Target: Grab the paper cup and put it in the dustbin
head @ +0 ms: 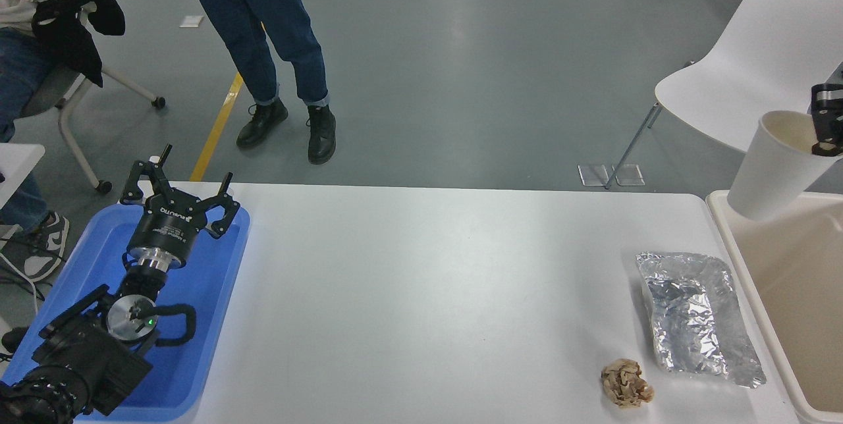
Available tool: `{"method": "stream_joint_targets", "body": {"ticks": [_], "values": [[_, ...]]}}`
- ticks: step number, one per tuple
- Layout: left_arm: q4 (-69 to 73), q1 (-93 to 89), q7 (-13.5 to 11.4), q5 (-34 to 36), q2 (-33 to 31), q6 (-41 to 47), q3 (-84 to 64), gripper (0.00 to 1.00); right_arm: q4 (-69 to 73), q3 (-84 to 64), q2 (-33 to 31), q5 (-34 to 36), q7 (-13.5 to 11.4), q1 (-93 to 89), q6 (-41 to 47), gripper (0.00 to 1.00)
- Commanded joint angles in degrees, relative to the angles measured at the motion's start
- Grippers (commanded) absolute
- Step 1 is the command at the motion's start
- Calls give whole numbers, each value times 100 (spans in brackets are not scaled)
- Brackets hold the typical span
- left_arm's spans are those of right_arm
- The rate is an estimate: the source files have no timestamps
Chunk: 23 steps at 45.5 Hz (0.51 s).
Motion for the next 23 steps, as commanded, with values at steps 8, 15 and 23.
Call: {"method": "stream_joint_targets", "body": {"ticks": [8,15,23], "values": [[0,6,-6,-3,6,0,0,100,-1066,-45,-1940,-664,-6,-1346,-631,0],[0,6,-6,-3,-3,0,0,100,-1137,658,-2126,-673,-6,-2601,-1756,0],[0,6,-6,-3,6,0,0,100,-1409,1598,-2161,-559,-6,-3806,-2679,0]]}}
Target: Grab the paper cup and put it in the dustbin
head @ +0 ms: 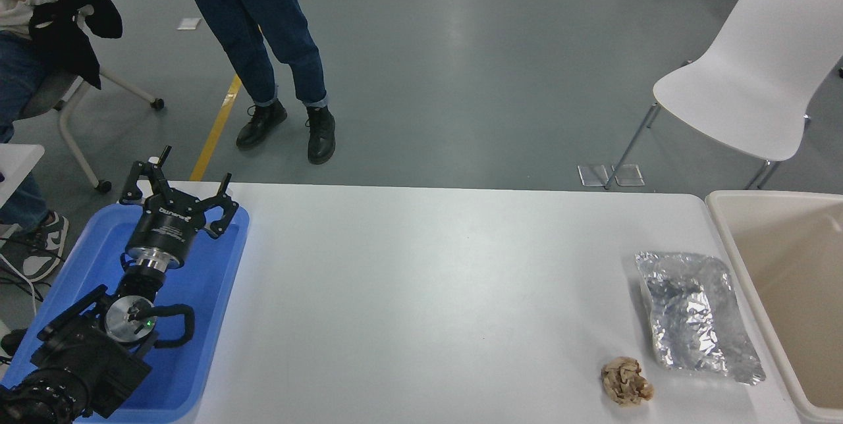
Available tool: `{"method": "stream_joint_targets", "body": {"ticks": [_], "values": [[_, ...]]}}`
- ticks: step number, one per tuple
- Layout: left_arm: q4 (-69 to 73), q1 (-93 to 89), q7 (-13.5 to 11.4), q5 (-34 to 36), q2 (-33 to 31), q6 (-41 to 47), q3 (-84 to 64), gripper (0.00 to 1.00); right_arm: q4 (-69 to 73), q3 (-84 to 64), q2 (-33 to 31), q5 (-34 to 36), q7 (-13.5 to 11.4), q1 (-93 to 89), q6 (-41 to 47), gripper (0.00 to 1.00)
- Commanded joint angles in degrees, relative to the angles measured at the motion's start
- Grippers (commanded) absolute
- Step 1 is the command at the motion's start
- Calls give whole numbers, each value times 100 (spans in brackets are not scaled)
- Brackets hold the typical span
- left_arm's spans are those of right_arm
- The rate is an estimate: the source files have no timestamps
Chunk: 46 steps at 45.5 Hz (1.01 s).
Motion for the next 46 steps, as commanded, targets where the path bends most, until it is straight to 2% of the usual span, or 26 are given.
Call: {"method": "stream_joint_targets", "body": {"ticks": [1,19,39,46], "values": [[0,0,0,-1,-2,-1,0,100,-398,1108,-331,16,0,-1677,-1283,0],[0,-9,0,-1,-10,-1,0,100,-2006,3217,-165,16,-35,-4357,-2215,0],[0,-9,0,8,-10,-9,0,100,-5125,5775,1381,8,-44,-7574,-2488,0],[0,-9,0,8,-10,-1,0,100,-5944,6084,1831,-1,-53,-8006,-2514,0]]}}
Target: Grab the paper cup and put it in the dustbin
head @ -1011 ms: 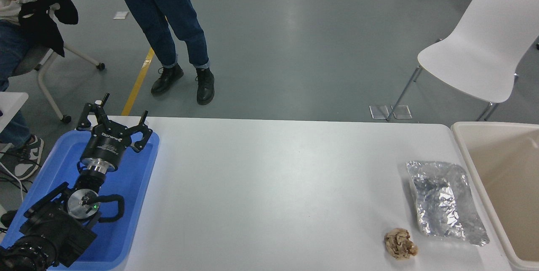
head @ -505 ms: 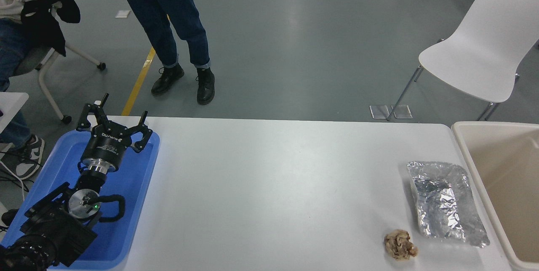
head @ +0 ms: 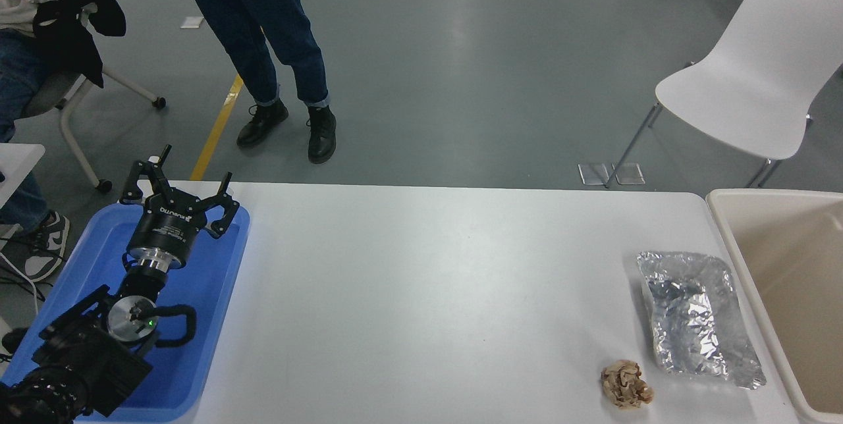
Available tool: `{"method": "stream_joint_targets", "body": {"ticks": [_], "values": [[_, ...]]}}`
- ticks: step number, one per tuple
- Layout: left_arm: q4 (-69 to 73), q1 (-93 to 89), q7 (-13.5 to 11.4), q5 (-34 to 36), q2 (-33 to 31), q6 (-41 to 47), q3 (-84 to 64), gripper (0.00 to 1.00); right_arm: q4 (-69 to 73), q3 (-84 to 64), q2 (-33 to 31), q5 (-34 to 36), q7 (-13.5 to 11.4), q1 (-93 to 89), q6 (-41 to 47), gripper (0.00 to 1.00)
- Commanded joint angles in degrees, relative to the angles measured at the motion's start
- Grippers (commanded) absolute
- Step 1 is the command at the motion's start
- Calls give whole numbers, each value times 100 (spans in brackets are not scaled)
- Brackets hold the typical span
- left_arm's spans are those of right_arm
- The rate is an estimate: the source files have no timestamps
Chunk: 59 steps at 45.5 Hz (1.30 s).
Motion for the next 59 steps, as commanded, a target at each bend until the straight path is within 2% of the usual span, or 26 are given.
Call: {"method": "stream_joint_targets", "body": {"ticks": [1,7,22,24,28,29,38,59], "values": [[1,0,0,-8,0,6,0,100,-1459,879,719,-21,-18,-1108,-125,0],[1,0,0,1,0,-3,0,100,-1520,879,850,-21,-194,-1284,-485,0],[1,0,0,1,0,6,0,100,-1687,888,1000,-21,-317,-1425,-600,0],[1,0,0,1,0,-3,0,100,-1687,888,1000,-13,-326,-1425,-617,11],[1,0,0,1,0,6,0,100,-1679,906,982,5,-317,-1416,-1082,60],[1,0,0,-8,0,-2,0,100,-1679,906,982,5,-317,-1425,-1205,69],[1,0,0,-8,0,-2,0,100,-1582,950,991,5,-317,-1425,-1566,98],[-8,0,0,1,0,-3,0,100,-1064,950,921,5,-309,-1276,-1558,99]]}}
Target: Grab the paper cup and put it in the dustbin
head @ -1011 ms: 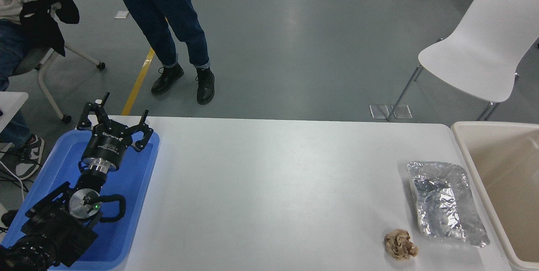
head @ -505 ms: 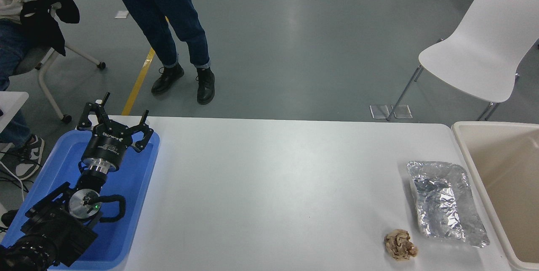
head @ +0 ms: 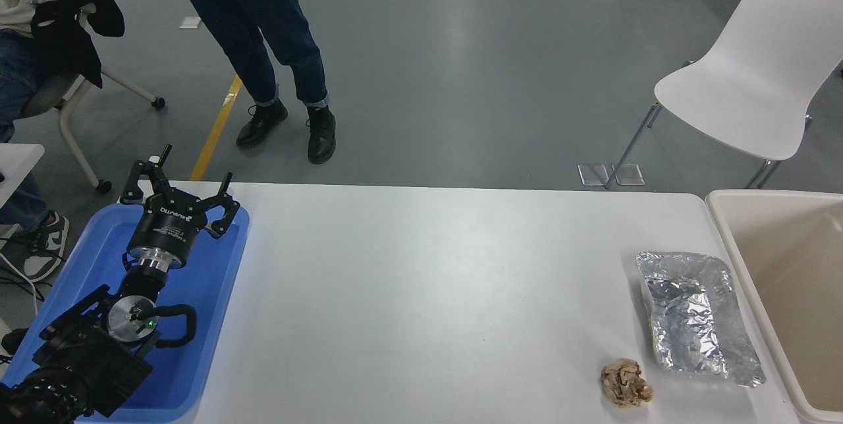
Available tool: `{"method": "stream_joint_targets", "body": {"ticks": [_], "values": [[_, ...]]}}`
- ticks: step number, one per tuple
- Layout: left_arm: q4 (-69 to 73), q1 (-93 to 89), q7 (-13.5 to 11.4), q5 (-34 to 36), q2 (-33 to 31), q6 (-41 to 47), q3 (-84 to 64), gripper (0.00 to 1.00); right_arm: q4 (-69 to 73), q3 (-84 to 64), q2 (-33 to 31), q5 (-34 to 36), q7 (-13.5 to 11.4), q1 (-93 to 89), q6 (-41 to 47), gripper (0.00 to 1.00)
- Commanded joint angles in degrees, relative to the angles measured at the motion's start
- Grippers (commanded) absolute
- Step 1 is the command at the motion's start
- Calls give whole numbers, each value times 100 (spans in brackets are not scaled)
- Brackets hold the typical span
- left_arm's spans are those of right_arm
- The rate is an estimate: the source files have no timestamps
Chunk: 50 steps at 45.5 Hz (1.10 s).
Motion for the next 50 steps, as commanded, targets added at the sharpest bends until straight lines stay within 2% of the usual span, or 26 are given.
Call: {"method": "stream_joint_targets", "body": {"ticks": [1,17,31,39,50], "values": [[0,0,0,2,0,-5,0,100,463,5,-77,1,-5,130,-46,99],[-9,0,0,2,0,-5,0,100,3573,-57,-1650,-105,-5,1544,-29,99],[0,0,0,2,0,-5,0,100,5384,-363,-2432,-105,-5,2748,287,100],[0,0,0,2,0,-5,0,100,6150,-1645,-2424,-105,-5,4022,726,100],[-9,-9,9,2,0,-5,0,100,6414,-2939,-2038,-105,4,5552,2378,100]]}}
